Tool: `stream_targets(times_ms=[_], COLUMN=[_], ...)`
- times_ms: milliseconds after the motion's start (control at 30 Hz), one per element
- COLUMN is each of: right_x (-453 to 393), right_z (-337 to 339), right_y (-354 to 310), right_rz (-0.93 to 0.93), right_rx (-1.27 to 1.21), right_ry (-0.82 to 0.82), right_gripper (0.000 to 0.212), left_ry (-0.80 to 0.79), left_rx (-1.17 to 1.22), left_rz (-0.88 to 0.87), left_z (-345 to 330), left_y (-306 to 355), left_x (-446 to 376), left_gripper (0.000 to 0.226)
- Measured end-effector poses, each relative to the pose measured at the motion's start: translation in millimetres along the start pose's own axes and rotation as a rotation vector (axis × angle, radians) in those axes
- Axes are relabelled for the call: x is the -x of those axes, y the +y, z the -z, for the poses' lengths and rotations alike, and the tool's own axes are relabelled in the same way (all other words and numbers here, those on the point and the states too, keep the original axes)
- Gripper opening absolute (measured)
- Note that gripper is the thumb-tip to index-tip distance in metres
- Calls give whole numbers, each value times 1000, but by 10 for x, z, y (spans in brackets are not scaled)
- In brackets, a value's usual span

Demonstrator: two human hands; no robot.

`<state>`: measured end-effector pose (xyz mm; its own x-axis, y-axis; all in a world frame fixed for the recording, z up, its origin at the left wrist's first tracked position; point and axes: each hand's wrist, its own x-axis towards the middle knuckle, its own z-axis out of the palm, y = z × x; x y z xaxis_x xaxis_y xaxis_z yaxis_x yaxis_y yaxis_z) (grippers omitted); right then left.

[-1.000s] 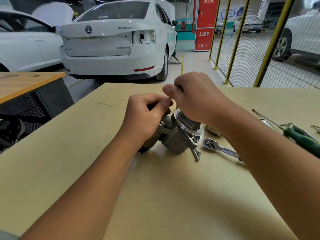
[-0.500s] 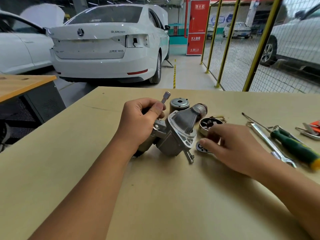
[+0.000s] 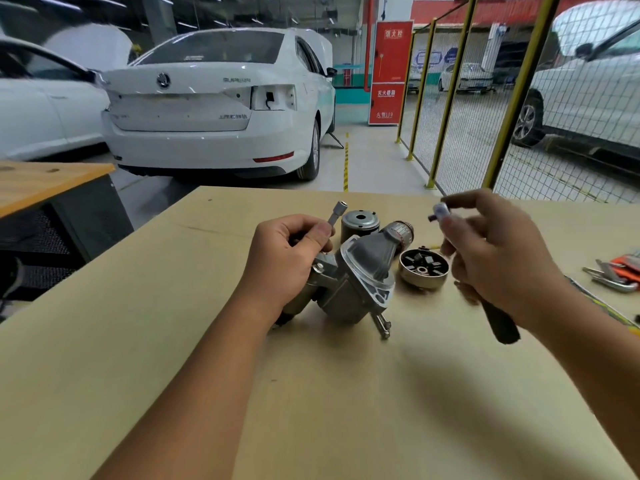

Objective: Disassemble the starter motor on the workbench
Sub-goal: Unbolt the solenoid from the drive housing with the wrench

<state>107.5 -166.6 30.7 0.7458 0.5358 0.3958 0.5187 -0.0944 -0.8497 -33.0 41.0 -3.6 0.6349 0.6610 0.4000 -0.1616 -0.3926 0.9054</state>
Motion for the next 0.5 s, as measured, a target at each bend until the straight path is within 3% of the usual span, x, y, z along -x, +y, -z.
stream_targets(times_ms=[67,133,500], right_x=[2,-19,-274], right_z=[-82,-206,-502], right_y=[-195,-345,-586], right_rz=[-57,-34,33], right_rx=[-324,-395,-19], right_ry=[-67,-153,-238], right_gripper=[5,9,11], left_ry=[-1,-4,-8], left_rx=[8,19,24], left_rz=[2,0,-39], left_z=[-4,-7,-6], left_y=[12,25,24], left_x=[0,3,-9], left_gripper=[16,16,18])
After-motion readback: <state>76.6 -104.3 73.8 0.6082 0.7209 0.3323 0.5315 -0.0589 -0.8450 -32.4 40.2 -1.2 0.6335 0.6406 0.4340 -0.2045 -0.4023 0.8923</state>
